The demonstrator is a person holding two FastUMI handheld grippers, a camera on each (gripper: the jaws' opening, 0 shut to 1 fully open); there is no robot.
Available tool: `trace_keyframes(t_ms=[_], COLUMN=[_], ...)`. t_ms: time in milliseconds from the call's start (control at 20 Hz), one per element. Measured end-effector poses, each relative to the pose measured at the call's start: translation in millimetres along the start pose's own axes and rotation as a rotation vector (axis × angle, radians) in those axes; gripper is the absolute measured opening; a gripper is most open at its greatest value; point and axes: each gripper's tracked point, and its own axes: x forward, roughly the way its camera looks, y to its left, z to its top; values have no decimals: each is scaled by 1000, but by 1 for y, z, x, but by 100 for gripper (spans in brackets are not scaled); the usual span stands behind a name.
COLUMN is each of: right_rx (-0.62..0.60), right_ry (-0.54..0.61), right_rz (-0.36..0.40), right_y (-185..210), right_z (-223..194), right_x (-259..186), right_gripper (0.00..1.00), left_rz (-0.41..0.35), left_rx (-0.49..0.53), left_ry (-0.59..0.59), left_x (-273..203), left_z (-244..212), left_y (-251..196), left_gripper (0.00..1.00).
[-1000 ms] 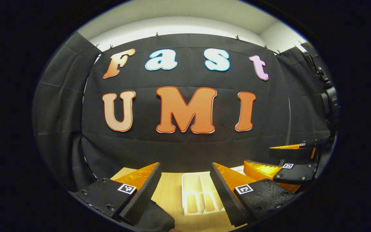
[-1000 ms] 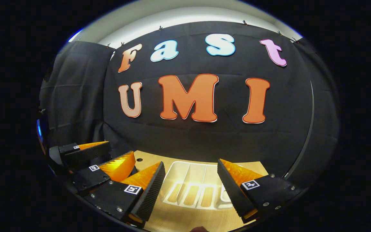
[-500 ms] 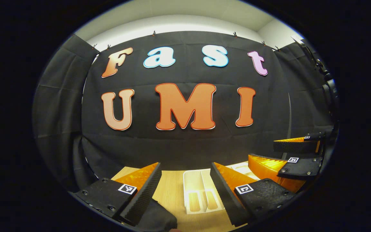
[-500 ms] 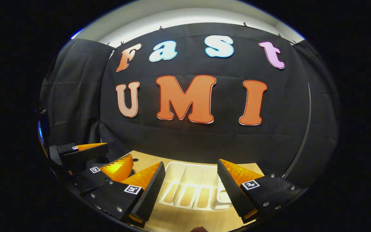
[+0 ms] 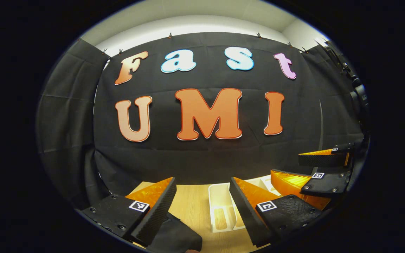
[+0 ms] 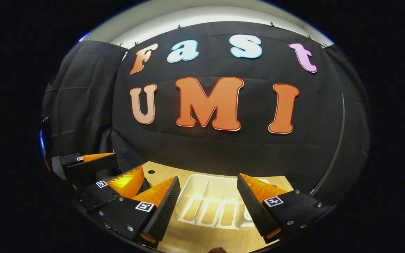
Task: Open the schoolbag, grab two books from the bookshelf and put them into the schoolbag.
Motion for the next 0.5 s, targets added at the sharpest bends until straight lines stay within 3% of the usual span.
trace_keyframes(t_ms=[250, 500], right_rx=[-1, -1], right_ry=[-9, -40], right_rz=[16, -14], right_y=[9, 2], right_z=[0, 8], right_x=[6, 10], right_gripper=[97, 97], left_rz=[21, 31], left_rx=[0, 7], left_ry=[11, -2], left_x=[5, 7], left_z=[-3, 0], left_y=[12, 19], left_gripper=[95, 95])
